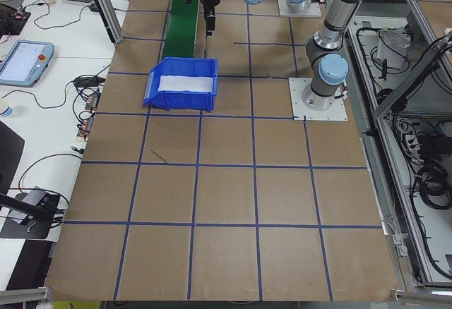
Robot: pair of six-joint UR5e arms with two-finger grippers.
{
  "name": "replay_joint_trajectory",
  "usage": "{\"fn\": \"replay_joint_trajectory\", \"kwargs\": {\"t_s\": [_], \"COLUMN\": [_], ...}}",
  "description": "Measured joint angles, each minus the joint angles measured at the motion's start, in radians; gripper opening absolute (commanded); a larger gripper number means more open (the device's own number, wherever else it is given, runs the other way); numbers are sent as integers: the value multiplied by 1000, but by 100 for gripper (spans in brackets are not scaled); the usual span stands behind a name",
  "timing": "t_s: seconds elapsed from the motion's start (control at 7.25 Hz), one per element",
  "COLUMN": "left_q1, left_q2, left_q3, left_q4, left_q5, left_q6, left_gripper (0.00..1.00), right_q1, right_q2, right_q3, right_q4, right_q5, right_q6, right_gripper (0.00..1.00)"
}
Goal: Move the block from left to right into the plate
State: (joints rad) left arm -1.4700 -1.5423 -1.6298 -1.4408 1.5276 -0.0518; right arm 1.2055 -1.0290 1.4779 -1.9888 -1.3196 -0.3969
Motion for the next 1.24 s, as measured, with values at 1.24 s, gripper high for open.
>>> {"fn": "replay_joint_trajectory", "kwargs": {"t_s": [1.24], "left_q1": [7], "left_q2": [113], "left_q3": [-1], "left_q4": [-121], "left_q5": [20], "left_q6": [6], "left_gripper": [100], "right_q1": [-388], "right_q2": [-123], "right_q3": [6], "right_q4": [73], "right_q5": [-240], "right_q6": [-555], "right_gripper": [43]}}
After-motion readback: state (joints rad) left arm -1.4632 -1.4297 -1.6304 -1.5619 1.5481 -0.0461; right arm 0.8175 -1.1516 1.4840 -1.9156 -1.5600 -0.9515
